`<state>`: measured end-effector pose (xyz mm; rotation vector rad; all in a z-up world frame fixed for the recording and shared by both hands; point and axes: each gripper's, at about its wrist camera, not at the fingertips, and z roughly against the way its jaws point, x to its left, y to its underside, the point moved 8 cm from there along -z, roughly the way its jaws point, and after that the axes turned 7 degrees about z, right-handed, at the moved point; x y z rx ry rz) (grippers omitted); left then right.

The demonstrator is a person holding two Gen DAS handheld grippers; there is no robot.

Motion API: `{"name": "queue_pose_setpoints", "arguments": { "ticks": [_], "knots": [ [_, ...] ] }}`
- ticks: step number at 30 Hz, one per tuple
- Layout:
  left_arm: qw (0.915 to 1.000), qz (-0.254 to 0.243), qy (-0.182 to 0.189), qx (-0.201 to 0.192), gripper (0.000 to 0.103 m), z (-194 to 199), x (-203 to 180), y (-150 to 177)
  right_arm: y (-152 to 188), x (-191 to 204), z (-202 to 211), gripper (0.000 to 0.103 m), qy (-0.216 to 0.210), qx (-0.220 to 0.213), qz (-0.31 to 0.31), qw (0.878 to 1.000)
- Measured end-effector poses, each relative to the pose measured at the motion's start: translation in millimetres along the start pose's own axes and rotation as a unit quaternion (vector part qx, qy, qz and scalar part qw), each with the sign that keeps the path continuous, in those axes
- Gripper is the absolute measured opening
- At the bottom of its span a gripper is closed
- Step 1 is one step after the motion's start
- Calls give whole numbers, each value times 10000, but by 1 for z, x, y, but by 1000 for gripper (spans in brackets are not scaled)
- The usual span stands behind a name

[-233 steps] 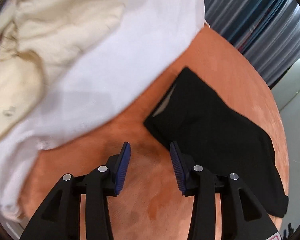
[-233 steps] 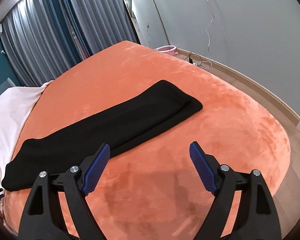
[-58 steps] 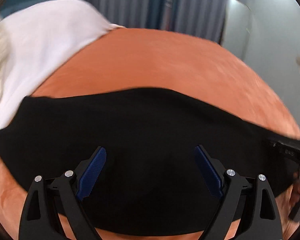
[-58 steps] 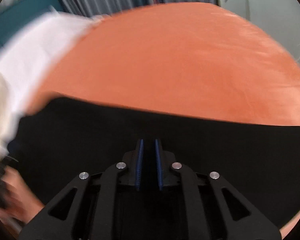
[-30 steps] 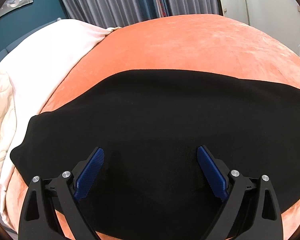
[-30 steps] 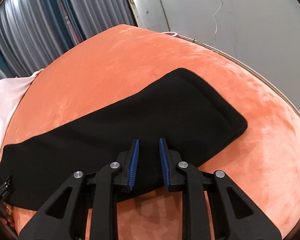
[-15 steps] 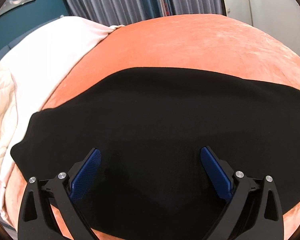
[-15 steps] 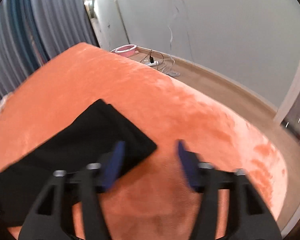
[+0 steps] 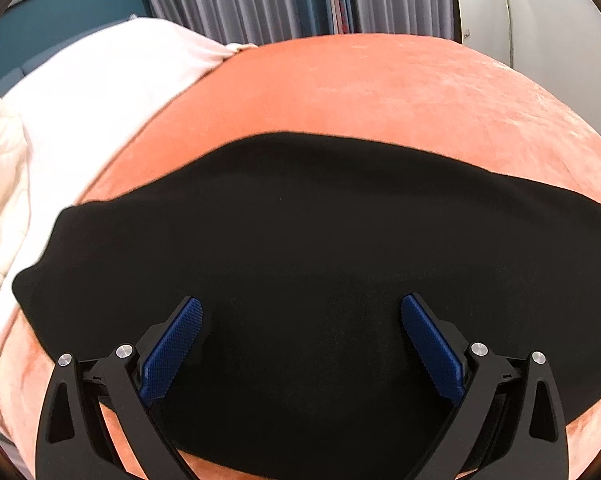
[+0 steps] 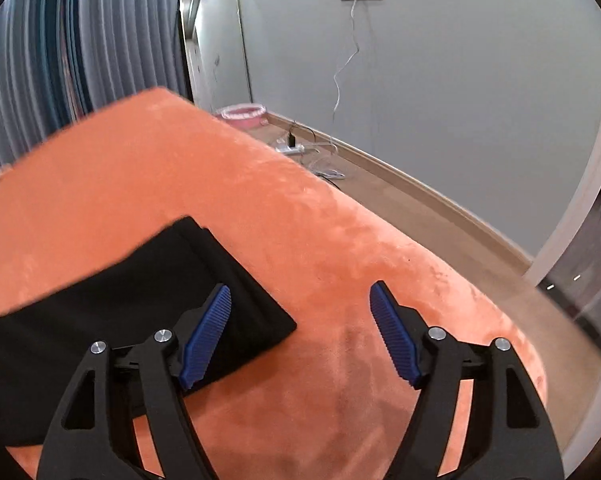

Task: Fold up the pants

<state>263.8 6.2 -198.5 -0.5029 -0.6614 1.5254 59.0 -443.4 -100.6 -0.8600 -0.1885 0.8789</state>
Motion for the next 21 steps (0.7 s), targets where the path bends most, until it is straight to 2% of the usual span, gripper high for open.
{"name": "queue_pose_setpoints", "arguments": {
  "ticks": [2, 5, 6, 10, 14, 16, 21],
  "knots": [
    [9999, 45, -32, -125, 98, 5, 4, -4, 6, 1, -8, 78, 64, 206, 88, 9997],
    [9988, 209, 75, -434, 98, 20, 11, -12, -1, -13, 1, 80, 260, -74, -99, 9996],
    [9984, 239, 118, -494, 98, 23, 13, -14, -2, -18, 3, 83, 340, -134, -141, 9992],
    [9979, 243, 302, -513, 98, 28, 13, -17, 2, -10, -12, 82, -100, 151, -147, 9997],
    [9987, 233, 339, -304, 98, 19, 11, -13, -4, 1, -7, 79, -309, 15, 51, 9995],
    [9988, 258, 371, -172, 98, 14, 10, -11, 2, 11, -10, 61, -524, 165, 217, 9983],
    [9985, 373, 370, -137, 98, 13, 11, -9, -2, 16, 6, 61, -850, -197, 449, 9952]
  ]
}}
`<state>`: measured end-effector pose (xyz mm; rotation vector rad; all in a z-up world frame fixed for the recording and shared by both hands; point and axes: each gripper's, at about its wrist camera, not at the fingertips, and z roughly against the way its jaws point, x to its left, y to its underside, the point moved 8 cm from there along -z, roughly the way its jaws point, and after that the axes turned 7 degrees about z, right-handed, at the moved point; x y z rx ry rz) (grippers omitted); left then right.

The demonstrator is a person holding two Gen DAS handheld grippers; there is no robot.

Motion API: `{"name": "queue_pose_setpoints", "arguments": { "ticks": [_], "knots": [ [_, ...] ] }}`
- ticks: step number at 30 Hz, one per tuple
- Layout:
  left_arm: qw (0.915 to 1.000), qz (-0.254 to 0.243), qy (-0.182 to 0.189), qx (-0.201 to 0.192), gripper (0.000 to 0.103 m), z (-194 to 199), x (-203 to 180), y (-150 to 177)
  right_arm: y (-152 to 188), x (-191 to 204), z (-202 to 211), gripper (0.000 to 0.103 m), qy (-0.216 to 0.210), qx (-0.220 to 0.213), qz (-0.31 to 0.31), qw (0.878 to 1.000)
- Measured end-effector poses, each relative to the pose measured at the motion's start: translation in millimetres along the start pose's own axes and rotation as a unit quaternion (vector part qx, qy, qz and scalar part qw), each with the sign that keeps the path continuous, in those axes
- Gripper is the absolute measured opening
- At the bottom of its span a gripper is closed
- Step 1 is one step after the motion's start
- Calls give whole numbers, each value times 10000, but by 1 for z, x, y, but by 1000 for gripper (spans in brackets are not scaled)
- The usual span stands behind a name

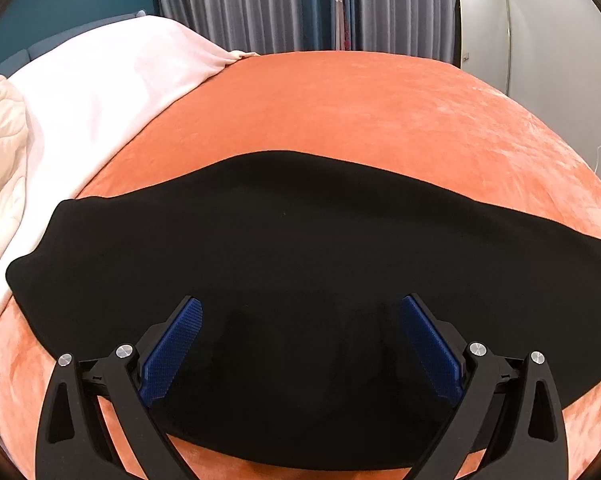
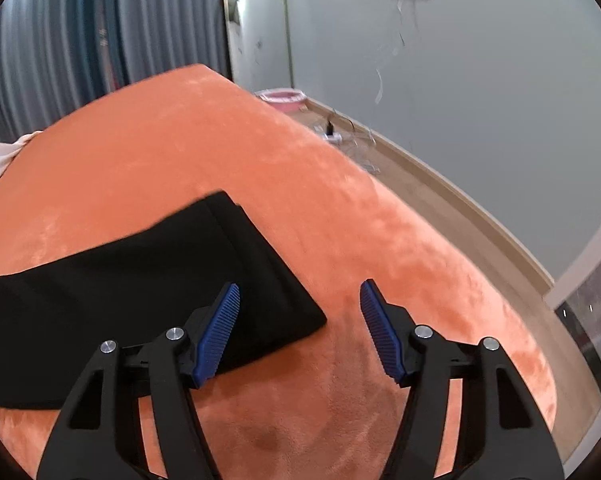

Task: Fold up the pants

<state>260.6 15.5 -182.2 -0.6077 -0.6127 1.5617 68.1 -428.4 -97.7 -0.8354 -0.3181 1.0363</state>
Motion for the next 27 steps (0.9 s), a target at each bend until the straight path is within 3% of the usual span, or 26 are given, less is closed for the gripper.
{"name": "queue_pose_setpoints", "arguments": {
  "ticks": [2, 9, 13, 17, 20, 23, 25, 27],
  "knots": [
    [10000, 13, -4, -6, 98, 2, 1, 3, 0, 7, -1, 61, -380, -5, 42, 9993],
    [10000, -28, 5, 39, 98, -1, 1, 2, 12, 11, -13, 62, -1122, 238, -49, 9934],
    [10000, -42, -23, 69, 98, -2, 1, 4, 7, 10, -14, 49, -1119, 157, 0, 9936],
    [10000, -28, -29, 84, 98, -3, 1, 5, 0, 7, 3, 49, -782, -158, 224, 9966],
    [10000, -25, -19, 70, 98, -2, 1, 7, 6, 12, -4, 49, -1008, 59, 207, 9947],
    [9999, -54, -25, 94, 98, -3, 1, 8, 12, 15, -13, 38, -945, 224, 309, 9948],
    [9999, -70, -39, 96, 98, -4, 1, 8, 10, 13, -11, 18, -967, 201, 238, 9948],
    [9999, -69, -31, 82, 98, -3, 2, 8, 3, 18, 1, 11, -891, -4, 373, 9953]
  ]
}}
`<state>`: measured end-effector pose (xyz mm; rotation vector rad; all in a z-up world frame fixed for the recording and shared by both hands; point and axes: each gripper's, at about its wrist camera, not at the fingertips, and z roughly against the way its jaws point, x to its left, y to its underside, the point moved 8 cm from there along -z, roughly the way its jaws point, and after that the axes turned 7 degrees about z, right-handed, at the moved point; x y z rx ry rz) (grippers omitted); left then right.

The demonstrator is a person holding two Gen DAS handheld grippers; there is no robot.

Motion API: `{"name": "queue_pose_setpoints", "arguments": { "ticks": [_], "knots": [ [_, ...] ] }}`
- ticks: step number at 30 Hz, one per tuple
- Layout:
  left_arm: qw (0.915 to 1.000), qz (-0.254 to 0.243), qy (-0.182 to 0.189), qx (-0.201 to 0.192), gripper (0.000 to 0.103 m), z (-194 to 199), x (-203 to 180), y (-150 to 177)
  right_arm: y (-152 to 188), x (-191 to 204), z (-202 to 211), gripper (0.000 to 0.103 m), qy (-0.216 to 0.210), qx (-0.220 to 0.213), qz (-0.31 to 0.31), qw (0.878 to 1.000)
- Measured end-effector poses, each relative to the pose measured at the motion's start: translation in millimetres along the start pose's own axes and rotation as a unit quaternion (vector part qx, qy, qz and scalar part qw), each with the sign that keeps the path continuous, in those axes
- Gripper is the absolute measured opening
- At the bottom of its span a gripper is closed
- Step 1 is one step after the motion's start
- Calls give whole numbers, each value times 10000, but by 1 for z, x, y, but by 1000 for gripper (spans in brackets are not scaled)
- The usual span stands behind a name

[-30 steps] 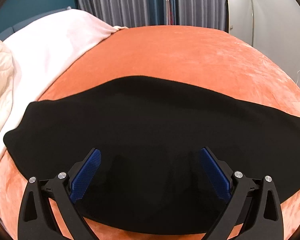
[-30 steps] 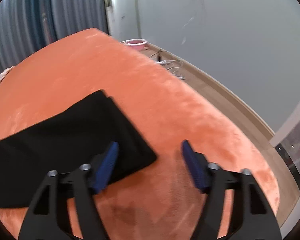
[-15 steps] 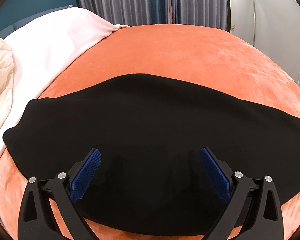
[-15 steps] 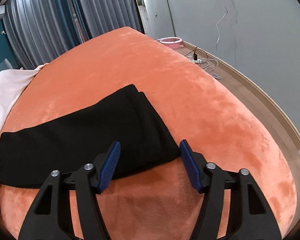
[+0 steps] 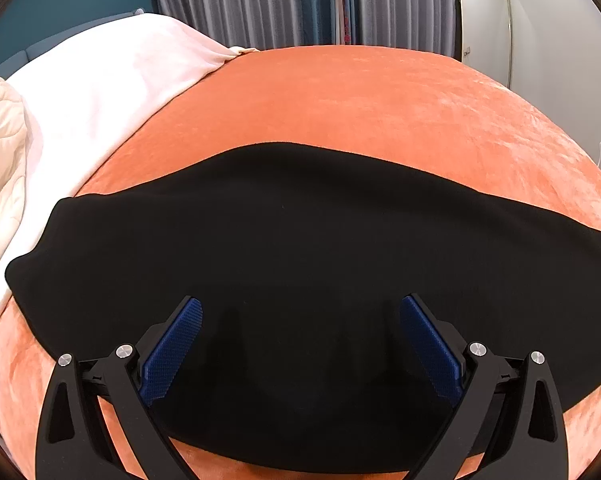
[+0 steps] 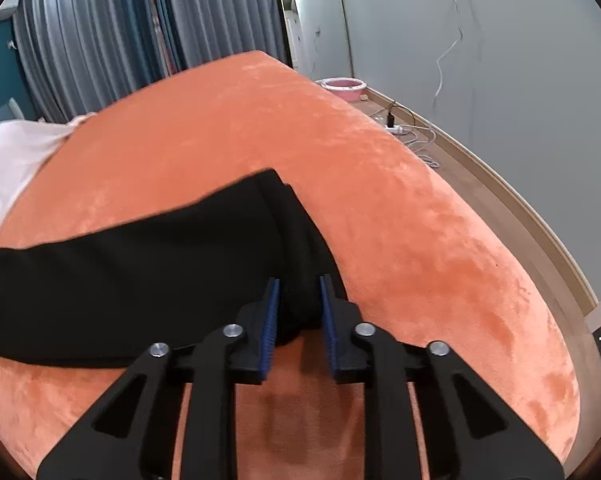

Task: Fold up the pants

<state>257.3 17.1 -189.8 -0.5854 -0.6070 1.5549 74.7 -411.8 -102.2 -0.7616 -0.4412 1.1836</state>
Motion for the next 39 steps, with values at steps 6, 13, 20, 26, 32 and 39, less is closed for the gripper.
{"name": "queue_pose_setpoints", "arguments": {
  "ticks": [6, 13, 20, 26, 32, 39],
  "knots": [
    [9999, 23, 79, -133, 98, 7, 2, -5, -4, -20, -6, 8, 457, 84, -105, 9989],
    [9996, -48, 114, 251, 98, -4, 0, 5, -1, -20, -3, 22, 257, 45, -515, 9983],
    [9999, -172, -2, -8, 98, 8, 5, -4, -17, -17, -11, 89, 111, -10, -863, 9962],
    [9998, 13, -113, 138, 98, 8, 30, -13, -5, -3, -41, 44, -318, 551, -947, 9935],
    [9984, 459, -321, 36, 98, 14, 75, -26, -38, 63, -3, 14, -1100, -10, -1223, 9864],
    [9948, 962, -324, 77, 98, 27, 138, -29, -89, 256, 43, 14, -2752, -170, -332, 9607]
  ]
}}
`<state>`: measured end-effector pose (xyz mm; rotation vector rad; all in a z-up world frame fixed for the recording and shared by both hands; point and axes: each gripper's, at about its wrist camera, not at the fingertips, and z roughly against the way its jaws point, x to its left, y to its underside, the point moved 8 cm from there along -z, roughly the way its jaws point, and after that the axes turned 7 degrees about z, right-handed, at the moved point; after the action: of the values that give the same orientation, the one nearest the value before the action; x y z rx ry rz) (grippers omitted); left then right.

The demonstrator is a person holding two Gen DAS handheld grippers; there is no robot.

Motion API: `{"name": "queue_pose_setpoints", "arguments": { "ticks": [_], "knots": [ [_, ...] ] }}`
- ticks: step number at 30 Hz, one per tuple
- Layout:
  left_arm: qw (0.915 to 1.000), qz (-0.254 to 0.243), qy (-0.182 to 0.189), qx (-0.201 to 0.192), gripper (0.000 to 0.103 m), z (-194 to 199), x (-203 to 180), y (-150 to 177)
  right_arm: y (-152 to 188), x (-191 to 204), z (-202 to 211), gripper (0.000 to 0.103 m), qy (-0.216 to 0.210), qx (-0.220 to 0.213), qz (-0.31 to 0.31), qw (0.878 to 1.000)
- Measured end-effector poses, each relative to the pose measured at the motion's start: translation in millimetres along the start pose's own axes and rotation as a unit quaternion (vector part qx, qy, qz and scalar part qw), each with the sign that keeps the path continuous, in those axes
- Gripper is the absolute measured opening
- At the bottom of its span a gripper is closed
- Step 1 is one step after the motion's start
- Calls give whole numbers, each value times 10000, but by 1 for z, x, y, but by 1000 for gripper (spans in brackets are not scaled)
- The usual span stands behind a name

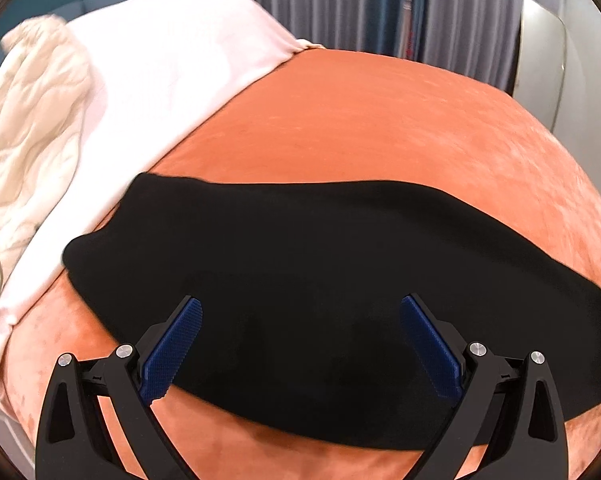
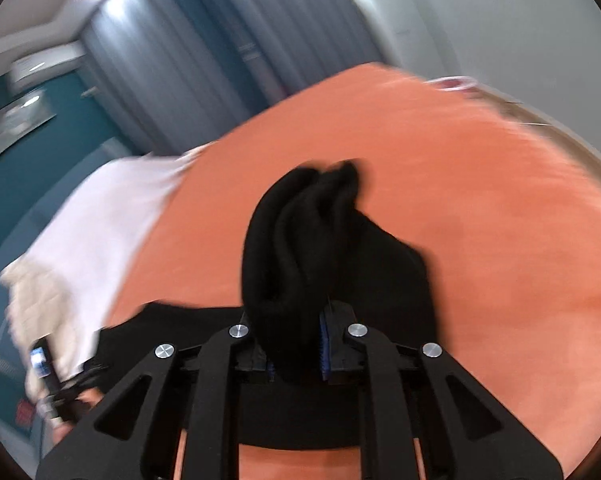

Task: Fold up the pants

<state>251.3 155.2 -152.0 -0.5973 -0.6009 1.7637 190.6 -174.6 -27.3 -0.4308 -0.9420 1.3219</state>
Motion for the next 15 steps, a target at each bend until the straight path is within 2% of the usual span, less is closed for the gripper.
{"name": "queue_pose_setpoints", "arguments": {
  "ticks": [4, 7, 12, 15],
  "knots": [
    [9996, 205, -73, -152, 98, 12, 45, -12, 20, 105, -71, 14, -506, 491, 522, 9961],
    [9990, 320, -193, -257, 98, 18, 74, -18, 45, 162, -127, 14, -672, 894, 831, 9902],
    [9976, 538, -302, -312, 98, 25, 122, -22, 108, 227, -195, 14, -730, 1556, 1227, 9775],
    [9969, 615, -364, -320, 98, 29, 144, -22, 141, 235, -200, 15, -525, 1766, 1547, 9706]
  ]
}}
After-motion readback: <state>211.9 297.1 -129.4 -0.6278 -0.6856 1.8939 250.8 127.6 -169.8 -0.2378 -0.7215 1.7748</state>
